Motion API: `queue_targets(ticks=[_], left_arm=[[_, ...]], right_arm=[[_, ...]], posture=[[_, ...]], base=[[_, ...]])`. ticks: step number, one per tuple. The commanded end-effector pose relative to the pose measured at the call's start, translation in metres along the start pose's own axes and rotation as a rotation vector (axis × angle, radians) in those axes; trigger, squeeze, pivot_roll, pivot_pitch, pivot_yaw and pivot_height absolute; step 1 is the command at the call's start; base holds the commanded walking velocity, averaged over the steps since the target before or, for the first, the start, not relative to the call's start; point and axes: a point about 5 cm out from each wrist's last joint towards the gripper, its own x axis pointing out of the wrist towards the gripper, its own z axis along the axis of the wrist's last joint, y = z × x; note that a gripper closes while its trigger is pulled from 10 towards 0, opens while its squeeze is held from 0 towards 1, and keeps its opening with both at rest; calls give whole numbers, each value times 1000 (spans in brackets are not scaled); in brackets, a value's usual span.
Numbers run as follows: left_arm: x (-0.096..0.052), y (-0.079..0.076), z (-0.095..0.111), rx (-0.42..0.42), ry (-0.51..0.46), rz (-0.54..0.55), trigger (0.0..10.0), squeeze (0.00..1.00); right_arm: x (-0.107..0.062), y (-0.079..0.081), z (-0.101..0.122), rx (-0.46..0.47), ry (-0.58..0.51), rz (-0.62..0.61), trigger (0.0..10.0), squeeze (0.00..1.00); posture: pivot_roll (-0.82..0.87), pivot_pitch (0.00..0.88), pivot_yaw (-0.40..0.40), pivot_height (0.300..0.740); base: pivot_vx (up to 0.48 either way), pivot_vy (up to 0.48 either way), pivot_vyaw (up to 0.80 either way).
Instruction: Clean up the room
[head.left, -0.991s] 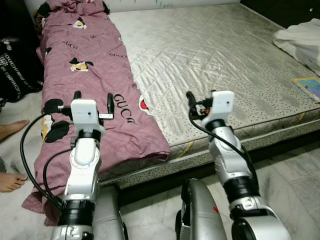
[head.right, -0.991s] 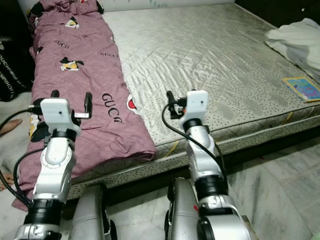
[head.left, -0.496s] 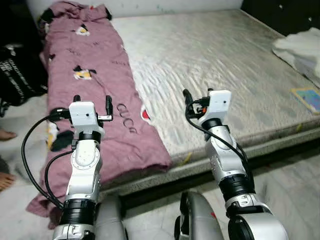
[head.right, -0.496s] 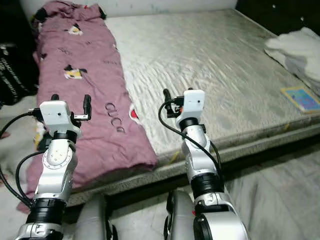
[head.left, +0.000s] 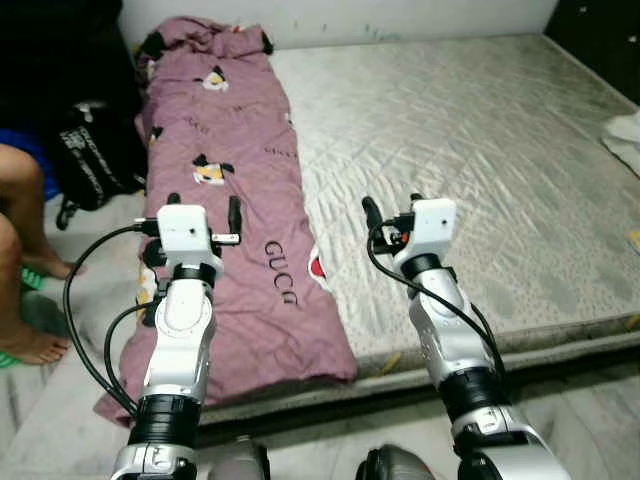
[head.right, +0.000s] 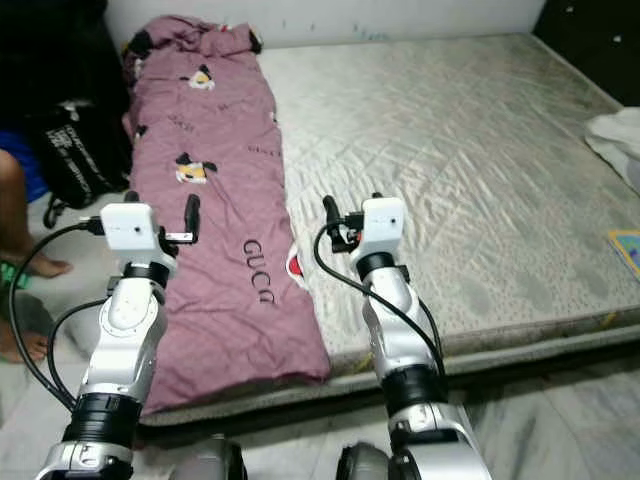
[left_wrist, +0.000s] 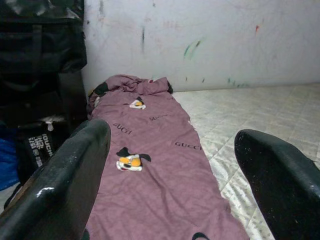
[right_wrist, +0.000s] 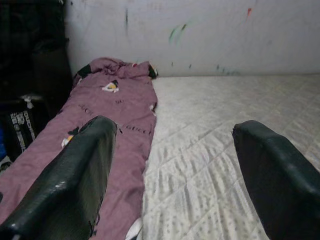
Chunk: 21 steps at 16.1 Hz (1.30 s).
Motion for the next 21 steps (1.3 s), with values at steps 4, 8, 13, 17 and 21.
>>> queue_targets(ticks=[4,8,13,17,21], left_arm=[[-3,-2,0,12,6,-14,10000,0],[-3,-2,-3,-18,20,-39,10000,0],[-6,-4,-3,-14,25,-49,10000,0],[-7,-6,-4,-20,35,-67,10000,0],[-6,-7,-4,-17,36,-73,10000,0]], right_arm=[[-11,-10,-1,-13,15,-26,10000,0],[-20,-14,-2,-23,33,-26,10000,0],[-22,-8,-1,-21,43,5,10000,0],[-24,-3,1,-46,45,42,10000,0],[-25,-3,2,-43,50,41,10000,0]], posture=[[10,52,-3,740],[-2,81,-9,740],[4,88,-17,740],[0,95,-14,740],[-3,104,-12,740]], base=[[0,0,0],[0,0,0],[0,0,0],[0,0,400],[0,0,800]])
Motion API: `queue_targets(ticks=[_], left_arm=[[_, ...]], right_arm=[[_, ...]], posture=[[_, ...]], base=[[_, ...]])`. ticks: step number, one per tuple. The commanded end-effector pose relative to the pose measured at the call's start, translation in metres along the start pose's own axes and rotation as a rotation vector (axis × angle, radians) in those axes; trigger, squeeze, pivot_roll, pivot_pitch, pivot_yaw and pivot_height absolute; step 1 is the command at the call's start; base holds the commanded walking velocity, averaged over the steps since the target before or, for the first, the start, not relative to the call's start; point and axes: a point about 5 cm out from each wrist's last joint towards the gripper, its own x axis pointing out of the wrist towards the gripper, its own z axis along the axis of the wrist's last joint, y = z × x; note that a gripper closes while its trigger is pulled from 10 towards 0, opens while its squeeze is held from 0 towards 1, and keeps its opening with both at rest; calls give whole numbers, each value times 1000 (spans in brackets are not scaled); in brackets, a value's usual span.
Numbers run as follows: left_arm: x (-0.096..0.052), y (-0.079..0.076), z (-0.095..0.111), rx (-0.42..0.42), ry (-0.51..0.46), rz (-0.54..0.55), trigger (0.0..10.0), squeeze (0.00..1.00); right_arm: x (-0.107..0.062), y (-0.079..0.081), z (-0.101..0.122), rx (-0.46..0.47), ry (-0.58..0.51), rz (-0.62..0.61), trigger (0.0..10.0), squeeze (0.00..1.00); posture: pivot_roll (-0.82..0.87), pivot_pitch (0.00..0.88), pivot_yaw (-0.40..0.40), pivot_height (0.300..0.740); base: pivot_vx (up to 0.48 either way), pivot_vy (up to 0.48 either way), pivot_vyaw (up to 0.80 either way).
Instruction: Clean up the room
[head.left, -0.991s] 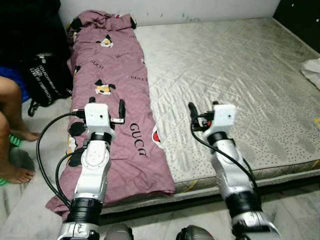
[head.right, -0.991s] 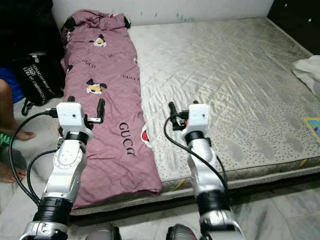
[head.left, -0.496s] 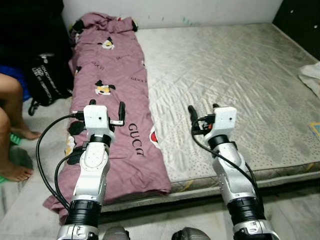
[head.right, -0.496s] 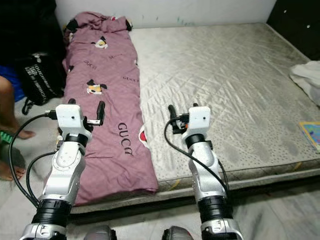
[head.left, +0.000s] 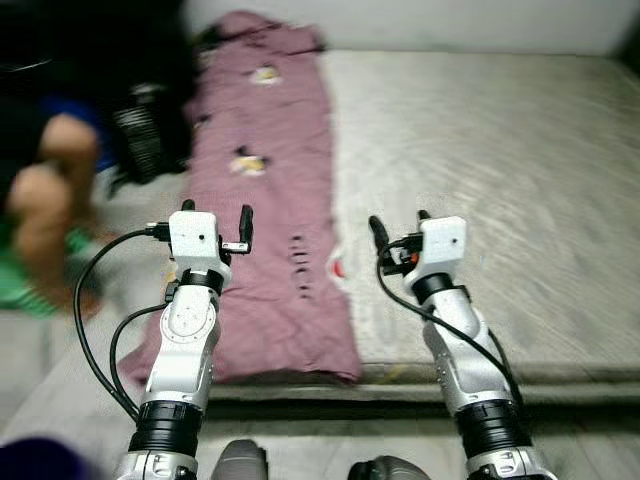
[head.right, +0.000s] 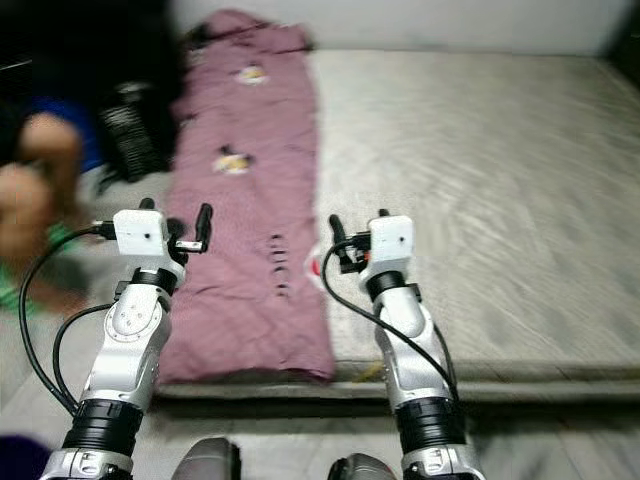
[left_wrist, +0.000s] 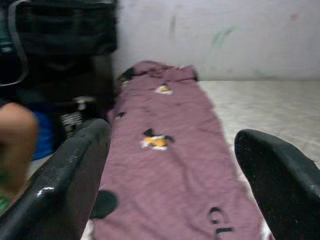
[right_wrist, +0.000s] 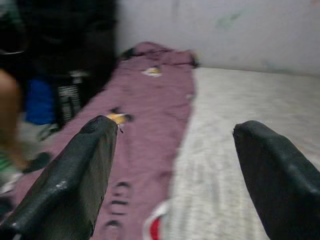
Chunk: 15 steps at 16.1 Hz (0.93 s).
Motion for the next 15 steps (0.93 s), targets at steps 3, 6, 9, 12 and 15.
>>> queue_targets(ticks=[3,6,9,12,15], left_arm=[[1,0,3,7,-4,-6,10000,0],[1,0,3,10,-3,-8,10000,0],[1,-1,3,15,-2,-16,10000,0],[2,-1,3,20,-3,-20,10000,0],[3,-2,2,23,-1,-25,10000,0]], right_arm=[[1,-1,6,-10,-15,4,10000,0],[2,-2,6,-11,-13,4,10000,0],[2,-1,6,-12,-14,2,10000,0],[3,-2,7,-11,-15,-1,10000,0],[3,-2,7,-11,-15,-2,10000,0]], posture=[[-3,106,-16,740],[-3,108,-16,740],[-4,104,-13,740],[-2,101,-12,740],[-2,101,-12,740]], base=[[0,0,800],[0,0,800],[0,0,800],[0,0,800],[0,0,800]])
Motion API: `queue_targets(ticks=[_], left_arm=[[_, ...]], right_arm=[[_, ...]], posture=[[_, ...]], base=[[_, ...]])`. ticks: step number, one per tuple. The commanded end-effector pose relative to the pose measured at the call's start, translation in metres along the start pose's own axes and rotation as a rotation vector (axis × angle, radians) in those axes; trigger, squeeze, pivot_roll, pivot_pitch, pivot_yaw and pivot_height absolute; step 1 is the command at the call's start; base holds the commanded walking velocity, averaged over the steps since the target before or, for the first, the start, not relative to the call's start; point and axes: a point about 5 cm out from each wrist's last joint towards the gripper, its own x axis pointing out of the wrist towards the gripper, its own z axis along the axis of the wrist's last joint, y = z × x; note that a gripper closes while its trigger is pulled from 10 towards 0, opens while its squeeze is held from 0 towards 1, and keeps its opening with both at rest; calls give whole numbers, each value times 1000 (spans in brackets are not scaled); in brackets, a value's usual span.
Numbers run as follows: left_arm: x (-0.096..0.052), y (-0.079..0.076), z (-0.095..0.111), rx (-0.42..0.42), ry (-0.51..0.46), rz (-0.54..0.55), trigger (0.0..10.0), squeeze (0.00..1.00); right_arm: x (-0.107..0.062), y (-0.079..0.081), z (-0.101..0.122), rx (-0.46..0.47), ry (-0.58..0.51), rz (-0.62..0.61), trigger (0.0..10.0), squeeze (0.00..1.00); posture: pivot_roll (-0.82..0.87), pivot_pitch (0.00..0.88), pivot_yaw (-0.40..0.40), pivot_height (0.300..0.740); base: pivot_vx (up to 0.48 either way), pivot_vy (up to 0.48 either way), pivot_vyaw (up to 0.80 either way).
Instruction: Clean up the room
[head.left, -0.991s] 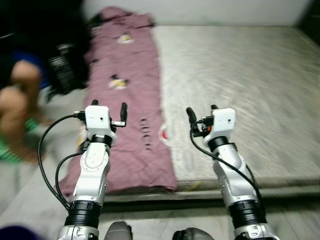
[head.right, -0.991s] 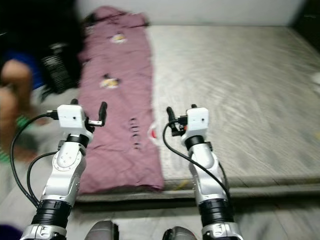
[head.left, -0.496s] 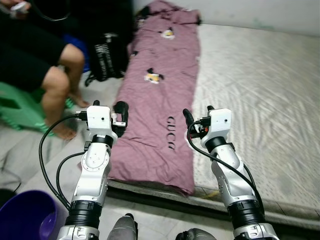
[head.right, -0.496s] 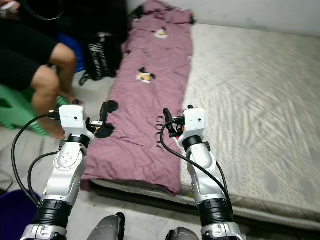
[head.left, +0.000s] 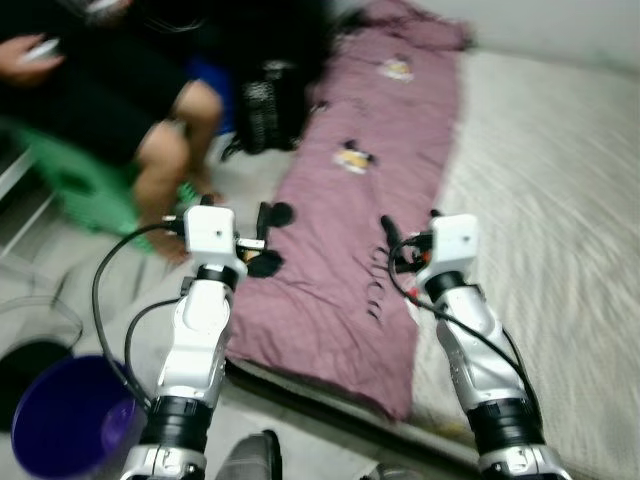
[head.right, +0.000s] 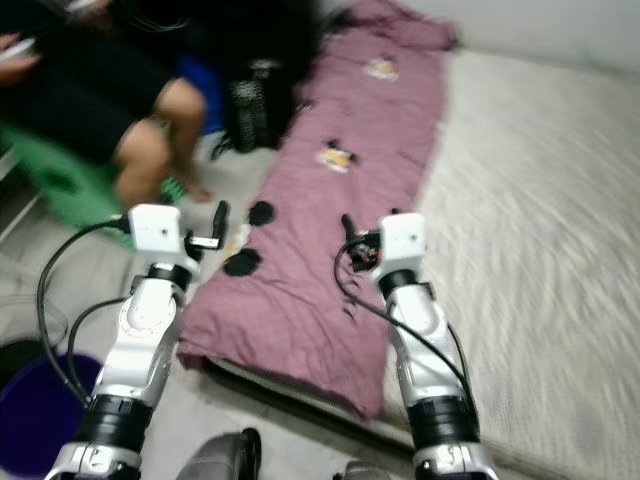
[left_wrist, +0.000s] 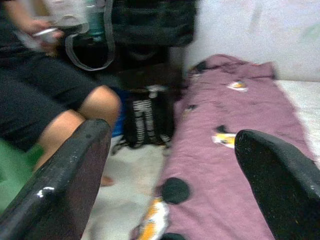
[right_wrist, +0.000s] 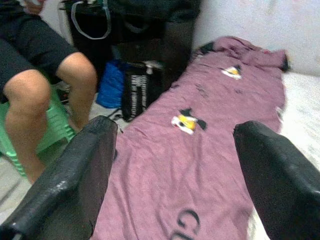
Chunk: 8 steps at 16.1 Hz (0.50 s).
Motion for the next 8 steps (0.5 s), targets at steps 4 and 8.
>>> queue_targets(ticks=[4,8], left_arm=[[-1,6,-4,23,21,13,10000,0],[0,6,-4,19,19,9,10000,0]], right_arm=[[2,6,2,19,-10,8,10000,0],[3,6,2,23,-12,2,10000,0]], posture=[[0,98,-12,740],[2,95,-9,740]], base=[[0,0,400],[0,0,0]])
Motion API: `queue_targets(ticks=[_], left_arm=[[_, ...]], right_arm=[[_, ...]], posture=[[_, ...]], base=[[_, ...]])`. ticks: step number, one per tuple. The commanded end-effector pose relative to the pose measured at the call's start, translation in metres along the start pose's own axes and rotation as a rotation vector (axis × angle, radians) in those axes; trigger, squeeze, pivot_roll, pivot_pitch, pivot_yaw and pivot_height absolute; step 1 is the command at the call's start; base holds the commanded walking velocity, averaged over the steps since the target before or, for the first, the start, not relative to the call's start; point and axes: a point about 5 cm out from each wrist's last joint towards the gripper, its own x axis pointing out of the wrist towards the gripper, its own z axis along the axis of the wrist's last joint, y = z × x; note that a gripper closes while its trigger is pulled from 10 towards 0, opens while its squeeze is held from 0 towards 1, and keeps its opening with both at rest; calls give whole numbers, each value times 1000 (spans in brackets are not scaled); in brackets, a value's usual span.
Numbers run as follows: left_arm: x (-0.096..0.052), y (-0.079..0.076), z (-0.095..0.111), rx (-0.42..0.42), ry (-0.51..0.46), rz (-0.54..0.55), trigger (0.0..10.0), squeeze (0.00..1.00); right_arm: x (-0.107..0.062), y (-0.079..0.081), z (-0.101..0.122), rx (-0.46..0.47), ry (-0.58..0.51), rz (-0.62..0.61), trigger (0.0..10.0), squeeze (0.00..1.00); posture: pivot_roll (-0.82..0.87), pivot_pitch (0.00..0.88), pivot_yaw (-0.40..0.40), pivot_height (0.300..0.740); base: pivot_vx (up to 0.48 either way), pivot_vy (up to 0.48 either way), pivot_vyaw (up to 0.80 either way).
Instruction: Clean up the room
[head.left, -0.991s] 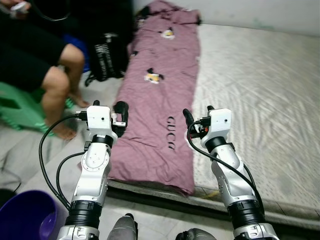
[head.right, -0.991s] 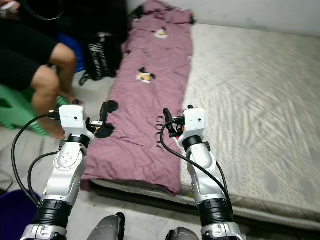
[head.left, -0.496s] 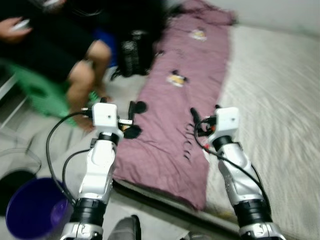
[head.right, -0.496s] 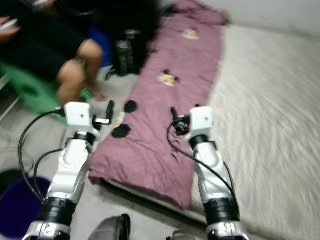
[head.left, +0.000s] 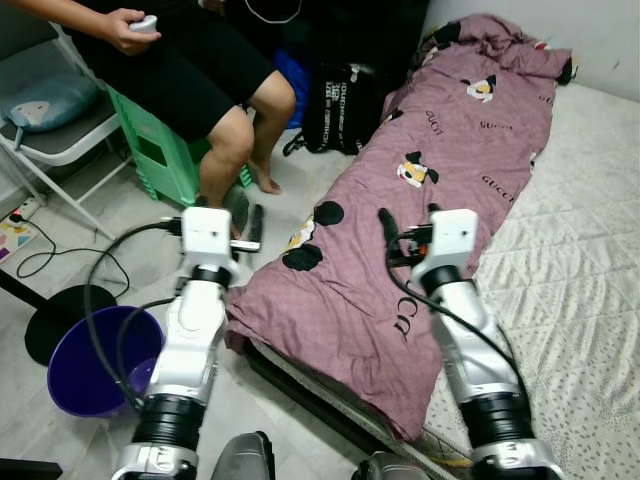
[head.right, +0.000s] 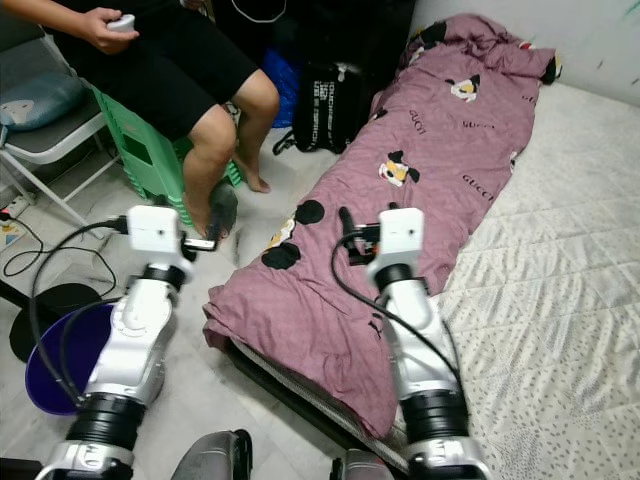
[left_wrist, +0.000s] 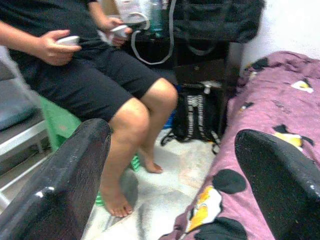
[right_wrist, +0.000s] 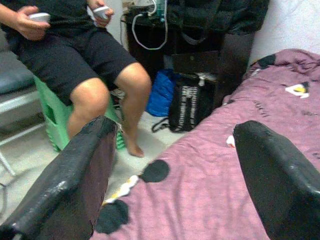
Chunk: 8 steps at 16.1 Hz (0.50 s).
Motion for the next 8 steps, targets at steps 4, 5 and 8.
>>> queue_targets(ticks=[4,5,8], left_arm=[[1,-1,1,-10,-1,-13,10000,0],[1,-1,1,-16,-1,-16,10000,0],[2,-1,1,-35,-6,-17,10000,0]], right_arm=[[2,-1,1,-1,-4,-2,10000,0],[2,-1,1,-1,-4,-3,10000,0],[2,-1,1,-3,-4,-4,10000,0]], posture=[[1,94,-7,740],[1,94,-7,740],[1,90,-8,740]], base=[[0,0,0],[0,0,0],[0,0,0]])
